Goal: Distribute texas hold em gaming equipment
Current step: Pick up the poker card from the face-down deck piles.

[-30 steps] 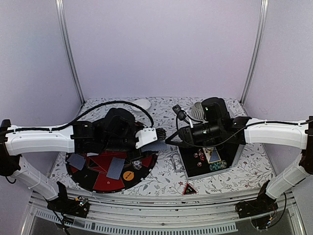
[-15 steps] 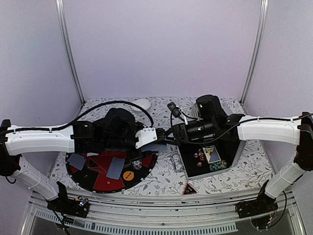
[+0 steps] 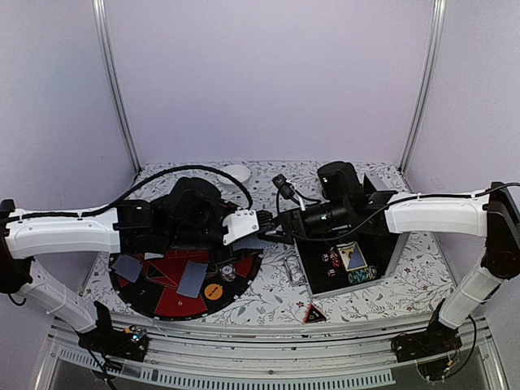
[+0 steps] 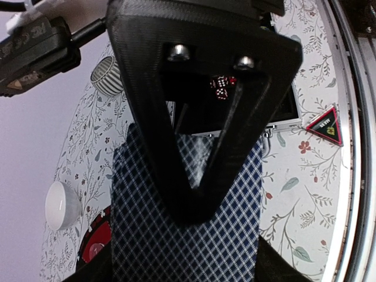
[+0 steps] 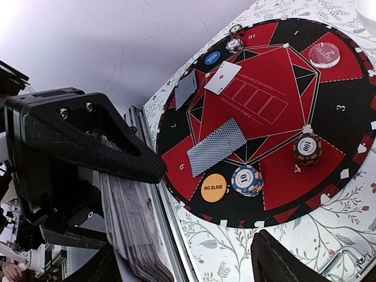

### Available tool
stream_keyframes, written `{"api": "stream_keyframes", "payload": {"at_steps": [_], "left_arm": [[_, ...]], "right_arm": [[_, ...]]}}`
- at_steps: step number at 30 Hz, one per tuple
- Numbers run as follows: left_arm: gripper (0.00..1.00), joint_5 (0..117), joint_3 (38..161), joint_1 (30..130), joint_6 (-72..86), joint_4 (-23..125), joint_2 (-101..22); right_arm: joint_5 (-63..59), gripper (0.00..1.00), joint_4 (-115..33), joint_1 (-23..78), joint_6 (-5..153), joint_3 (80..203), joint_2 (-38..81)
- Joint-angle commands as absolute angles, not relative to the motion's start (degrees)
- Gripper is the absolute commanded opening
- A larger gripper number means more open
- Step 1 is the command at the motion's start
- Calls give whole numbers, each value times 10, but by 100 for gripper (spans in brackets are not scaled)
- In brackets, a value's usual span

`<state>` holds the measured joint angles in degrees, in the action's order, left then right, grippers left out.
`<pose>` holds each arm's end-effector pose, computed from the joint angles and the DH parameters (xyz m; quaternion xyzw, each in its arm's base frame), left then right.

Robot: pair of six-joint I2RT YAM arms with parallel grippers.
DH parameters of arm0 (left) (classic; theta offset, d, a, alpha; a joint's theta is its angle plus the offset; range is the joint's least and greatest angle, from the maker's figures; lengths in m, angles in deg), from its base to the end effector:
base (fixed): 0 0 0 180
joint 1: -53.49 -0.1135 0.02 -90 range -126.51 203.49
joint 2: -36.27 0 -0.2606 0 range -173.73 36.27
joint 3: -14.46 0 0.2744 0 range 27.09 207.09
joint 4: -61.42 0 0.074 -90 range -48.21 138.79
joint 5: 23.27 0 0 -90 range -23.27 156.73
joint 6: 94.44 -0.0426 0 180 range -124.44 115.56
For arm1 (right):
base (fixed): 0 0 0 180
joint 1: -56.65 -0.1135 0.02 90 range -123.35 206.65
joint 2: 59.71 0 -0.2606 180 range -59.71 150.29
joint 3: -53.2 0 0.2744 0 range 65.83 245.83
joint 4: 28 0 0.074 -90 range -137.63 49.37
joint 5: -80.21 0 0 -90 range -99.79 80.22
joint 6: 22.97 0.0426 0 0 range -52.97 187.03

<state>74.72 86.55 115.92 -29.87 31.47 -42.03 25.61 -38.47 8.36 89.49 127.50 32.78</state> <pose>0.1597 -0.2931 0.2704 0.5944 0.6625 -0.0844 0.4480 0.2393 0.3056 0.2360 -0.3343 0.7640 0.4946 0.2448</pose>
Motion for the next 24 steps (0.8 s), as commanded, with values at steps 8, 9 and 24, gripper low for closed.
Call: {"api": "stream_keyframes", "payload": {"at_steps": [8, 9, 24], "left_arm": [[62, 743, 860, 1152, -294, 327, -402], [62, 744, 860, 1152, -294, 326, -403], [62, 751, 851, 1143, -283, 317, -404]], "right_arm": [[237, 60, -424, 93, 873, 1271, 282], [244, 58, -424, 94, 873, 1272, 281], [251, 25, -453, 96, 863, 1277, 259]]}}
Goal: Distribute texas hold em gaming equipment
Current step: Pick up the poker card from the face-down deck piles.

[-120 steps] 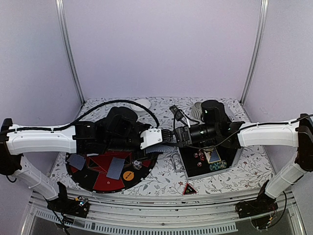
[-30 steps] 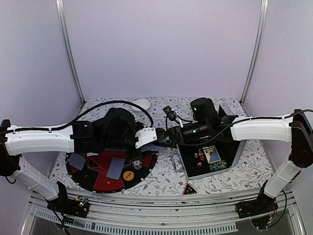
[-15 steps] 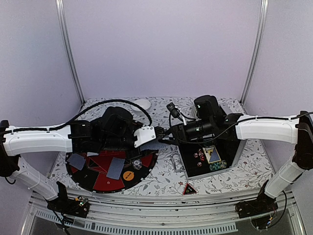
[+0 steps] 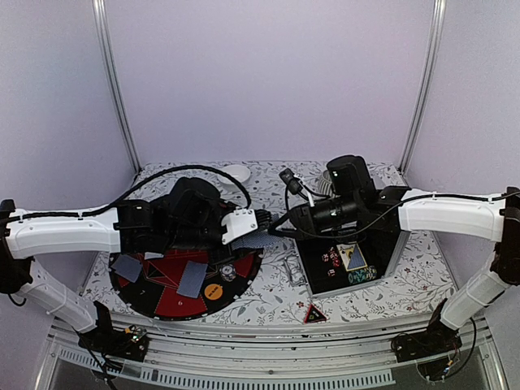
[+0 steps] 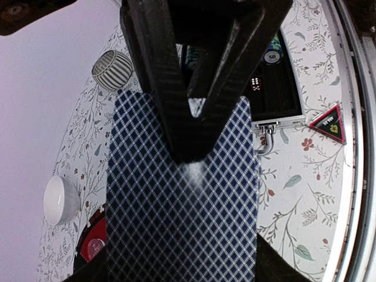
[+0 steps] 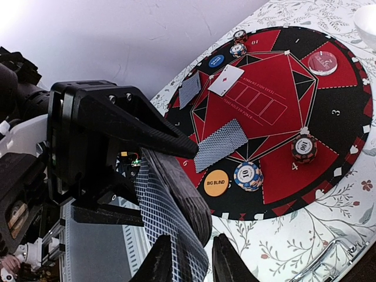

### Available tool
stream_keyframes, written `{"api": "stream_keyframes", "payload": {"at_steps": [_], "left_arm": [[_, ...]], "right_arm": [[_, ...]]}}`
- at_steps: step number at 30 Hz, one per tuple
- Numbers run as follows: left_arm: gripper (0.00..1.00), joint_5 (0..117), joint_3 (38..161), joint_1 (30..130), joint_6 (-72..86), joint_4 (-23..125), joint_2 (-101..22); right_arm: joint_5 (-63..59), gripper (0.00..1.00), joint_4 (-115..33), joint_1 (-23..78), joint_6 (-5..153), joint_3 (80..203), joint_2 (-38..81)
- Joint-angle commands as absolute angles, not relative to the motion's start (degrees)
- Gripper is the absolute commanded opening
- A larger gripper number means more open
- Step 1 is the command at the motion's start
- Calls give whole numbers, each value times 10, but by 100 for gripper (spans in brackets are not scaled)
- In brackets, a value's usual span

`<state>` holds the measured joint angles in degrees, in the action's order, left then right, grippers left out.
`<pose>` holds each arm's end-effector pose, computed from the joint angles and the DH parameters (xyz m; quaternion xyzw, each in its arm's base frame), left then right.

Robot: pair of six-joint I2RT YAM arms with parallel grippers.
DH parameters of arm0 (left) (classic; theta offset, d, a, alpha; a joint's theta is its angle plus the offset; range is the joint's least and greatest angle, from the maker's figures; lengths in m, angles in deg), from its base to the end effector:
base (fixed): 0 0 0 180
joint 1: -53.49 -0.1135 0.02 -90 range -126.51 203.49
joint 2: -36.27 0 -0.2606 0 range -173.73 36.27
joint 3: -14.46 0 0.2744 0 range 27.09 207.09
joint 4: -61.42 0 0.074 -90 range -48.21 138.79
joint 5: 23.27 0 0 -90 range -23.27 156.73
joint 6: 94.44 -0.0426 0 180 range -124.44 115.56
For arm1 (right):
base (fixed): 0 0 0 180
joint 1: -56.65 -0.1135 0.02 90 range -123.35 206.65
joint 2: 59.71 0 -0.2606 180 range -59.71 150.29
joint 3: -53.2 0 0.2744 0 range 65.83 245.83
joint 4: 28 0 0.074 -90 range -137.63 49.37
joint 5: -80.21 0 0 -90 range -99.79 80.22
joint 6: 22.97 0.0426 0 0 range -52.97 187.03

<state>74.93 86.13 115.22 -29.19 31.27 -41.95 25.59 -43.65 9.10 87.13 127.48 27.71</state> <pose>0.1629 -0.2900 0.2679 0.5873 0.6714 -0.0813 0.4446 0.2321 0.2902 0.2591 -0.3448 0.7599 0.4873 0.2574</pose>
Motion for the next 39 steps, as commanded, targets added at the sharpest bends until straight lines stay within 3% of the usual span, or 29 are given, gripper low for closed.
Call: {"api": "stream_keyframes", "payload": {"at_steps": [1, 13, 27, 39], "left_arm": [[63, 751, 851, 1142, -284, 317, -405], [62, 753, 845, 1138, -277, 306, -401], [62, 732, 832, 1137, -256, 295, -400], [61, 620, 803, 1183, -176, 305, -446]], "right_arm": [[249, 23, -455, 97, 863, 1277, 258], [249, 2, -482, 108, 855, 1278, 248], [254, 2, -487, 139, 852, 1260, 186], [211, 2, -505, 169, 852, 1222, 114]]}}
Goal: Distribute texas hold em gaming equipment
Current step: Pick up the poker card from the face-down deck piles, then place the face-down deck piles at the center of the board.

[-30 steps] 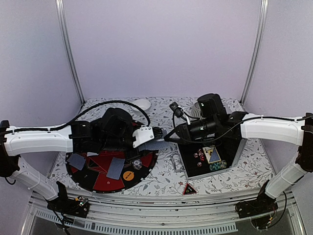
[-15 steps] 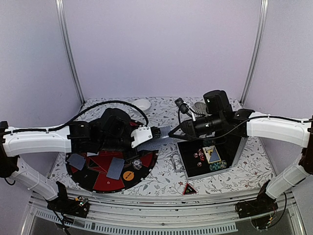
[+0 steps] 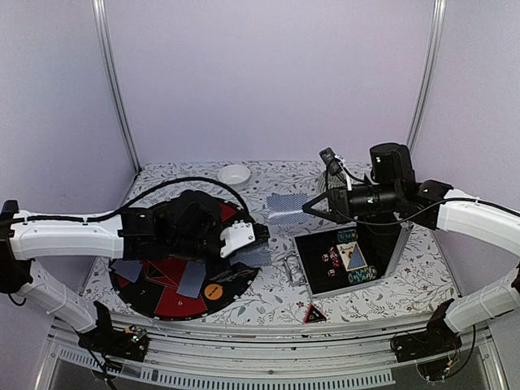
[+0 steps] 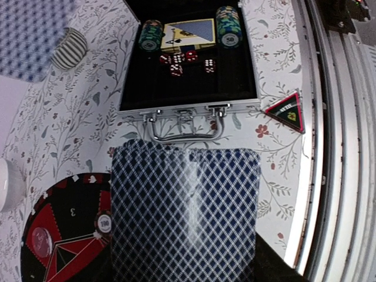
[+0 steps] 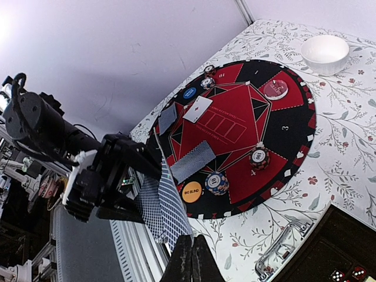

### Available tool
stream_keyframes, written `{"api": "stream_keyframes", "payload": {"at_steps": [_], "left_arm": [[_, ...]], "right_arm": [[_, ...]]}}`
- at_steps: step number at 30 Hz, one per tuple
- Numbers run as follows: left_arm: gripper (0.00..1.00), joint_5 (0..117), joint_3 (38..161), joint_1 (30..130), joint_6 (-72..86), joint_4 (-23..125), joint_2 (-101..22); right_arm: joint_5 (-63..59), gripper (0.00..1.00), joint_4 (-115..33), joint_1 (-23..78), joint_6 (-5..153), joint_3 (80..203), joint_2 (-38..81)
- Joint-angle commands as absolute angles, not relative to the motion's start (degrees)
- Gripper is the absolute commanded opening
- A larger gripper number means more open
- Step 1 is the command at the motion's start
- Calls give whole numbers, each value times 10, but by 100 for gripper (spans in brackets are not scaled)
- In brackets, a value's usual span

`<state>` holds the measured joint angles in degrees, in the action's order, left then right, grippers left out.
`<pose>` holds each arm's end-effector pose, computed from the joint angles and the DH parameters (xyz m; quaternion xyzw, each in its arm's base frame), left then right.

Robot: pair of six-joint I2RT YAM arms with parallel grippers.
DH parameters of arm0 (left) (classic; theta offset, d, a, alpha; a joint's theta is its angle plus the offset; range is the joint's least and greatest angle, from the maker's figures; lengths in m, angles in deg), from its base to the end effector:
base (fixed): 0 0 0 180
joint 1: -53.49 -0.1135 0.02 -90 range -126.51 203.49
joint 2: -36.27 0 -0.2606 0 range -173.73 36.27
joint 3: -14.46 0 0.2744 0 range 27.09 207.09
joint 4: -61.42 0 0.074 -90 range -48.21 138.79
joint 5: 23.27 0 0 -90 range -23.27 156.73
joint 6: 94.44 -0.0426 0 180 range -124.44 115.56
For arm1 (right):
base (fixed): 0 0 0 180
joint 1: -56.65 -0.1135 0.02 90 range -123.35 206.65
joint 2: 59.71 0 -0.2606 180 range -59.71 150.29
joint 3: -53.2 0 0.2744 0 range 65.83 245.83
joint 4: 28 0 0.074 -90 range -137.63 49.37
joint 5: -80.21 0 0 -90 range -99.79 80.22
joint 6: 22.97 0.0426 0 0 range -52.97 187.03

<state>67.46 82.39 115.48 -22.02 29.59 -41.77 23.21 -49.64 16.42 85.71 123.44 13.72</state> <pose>0.1521 -0.2848 0.2423 0.5824 0.7035 -0.1485 0.3792 0.2287 0.2239 0.3019 -0.3013 0.7651 0.4623 0.3319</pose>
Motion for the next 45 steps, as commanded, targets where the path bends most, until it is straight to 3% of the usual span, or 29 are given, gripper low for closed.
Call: {"api": "stream_keyframes", "payload": {"at_steps": [1, 20, 26, 35, 40, 42, 45], "left_arm": [[61, 615, 795, 1190, -169, 316, -456], [61, 595, 776, 1206, -167, 400, -611], [73, 583, 765, 1207, -168, 419, -620], [78, 585, 764, 1207, -176, 413, -618], [88, 618, 753, 1206, -174, 420, -566], [97, 620, 758, 1206, -170, 420, -529], [98, 603, 771, 1206, -158, 426, -461]], "right_arm": [[209, 2, -508, 170, 852, 1222, 112], [187, 2, -528, 171, 844, 1210, 82], [190, 2, -528, 171, 843, 1213, 86], [191, 2, -528, 172, 843, 1216, 85], [189, 2, -531, 172, 841, 1214, 82], [188, 2, -531, 172, 839, 1214, 83], [201, 2, -530, 172, 833, 1217, 86]]}}
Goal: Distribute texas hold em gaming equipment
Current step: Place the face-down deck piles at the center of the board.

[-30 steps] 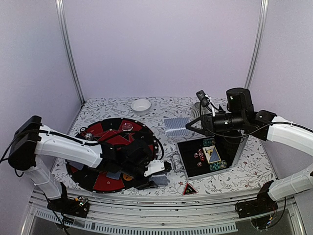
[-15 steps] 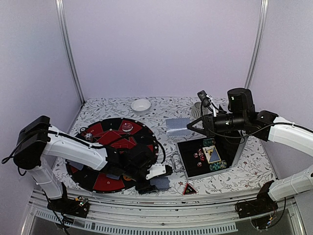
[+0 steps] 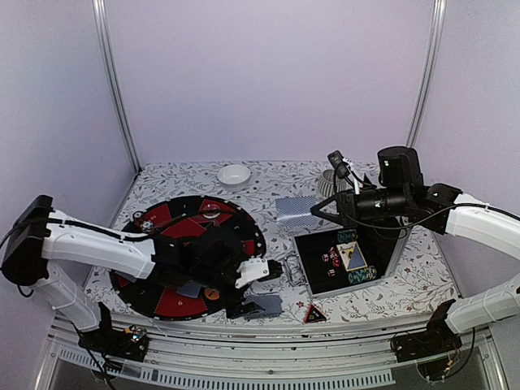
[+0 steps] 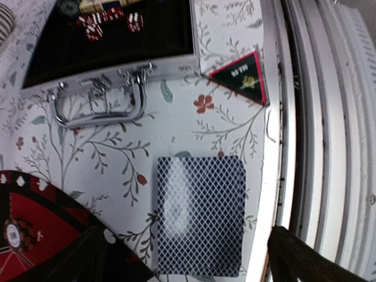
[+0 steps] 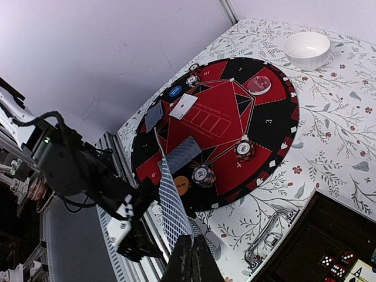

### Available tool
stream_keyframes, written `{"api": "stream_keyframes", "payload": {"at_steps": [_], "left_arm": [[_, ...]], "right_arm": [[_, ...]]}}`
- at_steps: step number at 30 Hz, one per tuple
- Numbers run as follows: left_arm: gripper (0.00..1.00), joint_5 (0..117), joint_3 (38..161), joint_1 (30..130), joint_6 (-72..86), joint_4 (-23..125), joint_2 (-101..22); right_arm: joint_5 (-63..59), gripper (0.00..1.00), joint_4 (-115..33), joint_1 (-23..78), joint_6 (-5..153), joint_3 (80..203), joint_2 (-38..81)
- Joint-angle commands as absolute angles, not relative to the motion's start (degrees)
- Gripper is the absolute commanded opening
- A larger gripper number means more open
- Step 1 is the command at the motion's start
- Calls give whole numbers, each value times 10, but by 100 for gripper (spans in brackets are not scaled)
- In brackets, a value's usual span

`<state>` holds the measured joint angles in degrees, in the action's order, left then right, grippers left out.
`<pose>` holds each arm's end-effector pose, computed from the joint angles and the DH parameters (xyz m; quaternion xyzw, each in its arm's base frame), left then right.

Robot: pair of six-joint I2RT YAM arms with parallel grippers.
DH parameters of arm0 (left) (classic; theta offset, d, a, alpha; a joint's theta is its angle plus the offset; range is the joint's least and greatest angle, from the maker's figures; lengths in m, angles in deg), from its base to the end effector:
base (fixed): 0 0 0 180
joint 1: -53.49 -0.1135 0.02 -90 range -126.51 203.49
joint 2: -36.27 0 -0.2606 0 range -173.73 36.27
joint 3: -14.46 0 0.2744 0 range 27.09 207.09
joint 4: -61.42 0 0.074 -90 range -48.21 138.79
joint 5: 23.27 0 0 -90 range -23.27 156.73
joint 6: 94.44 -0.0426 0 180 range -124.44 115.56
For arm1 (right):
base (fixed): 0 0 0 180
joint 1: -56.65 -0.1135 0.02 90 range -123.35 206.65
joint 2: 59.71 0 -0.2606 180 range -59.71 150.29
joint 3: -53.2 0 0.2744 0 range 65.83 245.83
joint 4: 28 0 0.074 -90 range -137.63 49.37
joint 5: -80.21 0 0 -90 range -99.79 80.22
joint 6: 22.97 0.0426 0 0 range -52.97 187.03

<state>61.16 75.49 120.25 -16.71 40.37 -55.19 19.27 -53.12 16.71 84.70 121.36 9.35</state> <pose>0.1287 -0.3101 0.1440 0.6123 0.7172 -0.1916 0.2719 0.2176 0.2092 0.3038 -0.2890 0.7799 0.4336 0.3468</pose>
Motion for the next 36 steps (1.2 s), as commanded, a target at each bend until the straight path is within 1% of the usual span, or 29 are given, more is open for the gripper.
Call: {"api": "stream_keyframes", "payload": {"at_steps": [1, 4, 6, 7, 9, 10, 11, 14, 15, 17, 18, 21, 23, 24, 26, 28, 32, 36], "left_arm": [[98, 592, 775, 1205, -154, 433, -435], [98, 551, 775, 1186, -98, 465, -355], [98, 508, 768, 1154, -19, 496, -311], [95, 472, 761, 1132, 17, 522, -292], [77, 442, 744, 1090, 89, 563, -261], [71, 439, 737, 1080, 118, 575, -254], [69, 432, 734, 1075, 134, 581, -251], [67, 410, 744, 1075, 147, 583, -255], [65, 413, 746, 1075, 152, 581, -257], [55, 418, 749, 1075, 150, 579, -259], [52, 414, 748, 1076, 148, 582, -260], [52, 386, 741, 1077, 145, 599, -262], [52, 396, 740, 1078, 142, 597, -265], [50, 407, 741, 1078, 140, 596, -267], [36, 409, 743, 1079, 138, 598, -273], [28, 402, 745, 1080, 138, 603, -280], [24, 403, 742, 1081, 130, 599, -284], [27, 400, 734, 1081, 128, 603, -283]], "right_arm": [[213, 2, -529, 172, 829, 1219, 86], [264, 2, -515, 169, 812, 1218, 85], [283, 2, -496, 157, 797, 1212, 77], [288, 2, -485, 149, 788, 1209, 73], [298, 2, -459, 130, 767, 1203, 68], [303, 2, -445, 118, 764, 1202, 69], [305, 2, -432, 110, 760, 1201, 71], [310, 2, -389, 97, 770, 1197, 82], [314, 2, -374, 94, 774, 1197, 88], [314, 2, -357, 88, 782, 1200, 99], [311, 2, -354, 85, 783, 1202, 104], [308, 2, -348, 81, 784, 1210, 116], [316, 2, -342, 79, 785, 1212, 123], [318, 2, -341, 77, 785, 1214, 128], [320, 2, -339, 74, 785, 1219, 136], [321, 2, -338, 73, 786, 1222, 141], [319, 2, -334, 73, 785, 1223, 139], [319, 2, -332, 73, 785, 1221, 137]]}}
